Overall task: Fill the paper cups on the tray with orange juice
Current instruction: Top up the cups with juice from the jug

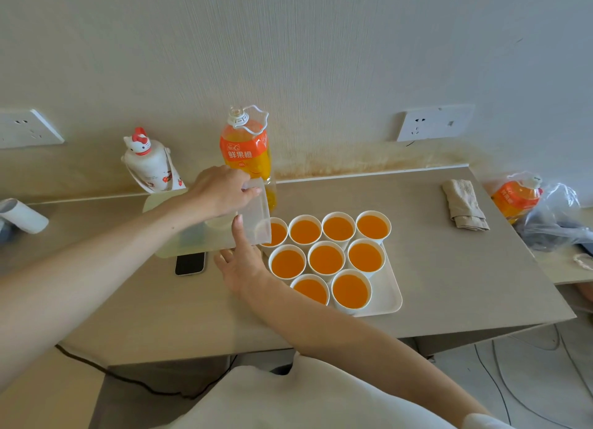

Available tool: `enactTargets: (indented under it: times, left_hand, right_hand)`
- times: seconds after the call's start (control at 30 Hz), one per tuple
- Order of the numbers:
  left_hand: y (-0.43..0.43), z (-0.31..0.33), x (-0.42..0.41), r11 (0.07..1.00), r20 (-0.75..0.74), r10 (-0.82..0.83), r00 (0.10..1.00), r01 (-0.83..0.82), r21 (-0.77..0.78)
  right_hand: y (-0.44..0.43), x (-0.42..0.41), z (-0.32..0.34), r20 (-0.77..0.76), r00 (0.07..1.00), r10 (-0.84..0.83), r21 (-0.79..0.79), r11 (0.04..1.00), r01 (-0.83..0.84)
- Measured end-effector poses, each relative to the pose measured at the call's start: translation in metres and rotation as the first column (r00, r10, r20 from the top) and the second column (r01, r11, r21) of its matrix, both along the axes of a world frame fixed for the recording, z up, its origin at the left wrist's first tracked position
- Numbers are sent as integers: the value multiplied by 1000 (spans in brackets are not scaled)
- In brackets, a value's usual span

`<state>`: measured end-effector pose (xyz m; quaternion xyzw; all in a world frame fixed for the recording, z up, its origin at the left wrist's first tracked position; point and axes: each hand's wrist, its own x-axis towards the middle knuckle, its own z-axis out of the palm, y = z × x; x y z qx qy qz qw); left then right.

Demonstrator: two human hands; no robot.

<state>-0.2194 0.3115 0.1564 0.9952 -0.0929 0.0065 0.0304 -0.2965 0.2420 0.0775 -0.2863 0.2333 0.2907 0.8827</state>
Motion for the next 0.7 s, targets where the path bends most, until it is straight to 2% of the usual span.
enactTargets:
  times: [0.13, 0.4, 0.5, 0.7]
  left_hand:
    - [-13, 3, 4, 996, -28, -37, 999, 39, 78]
    - [-27, 7, 4, 985, -18, -110, 994, 111, 129]
    - [-38, 10, 4, 970, -14, -155, 988, 155, 187]
    - [-36, 6, 1, 984, 27, -137, 990, 133, 122]
  right_hand:
    - [-2, 2, -4, -19, 999, -29, 38, 999, 29]
    - [-11, 1, -3, -26, 997, -74, 88, 993, 76]
    - [-14, 2, 0, 11, 998, -59, 96, 994, 58]
    - [-15, 2, -5, 45, 997, -64, 39, 997, 62]
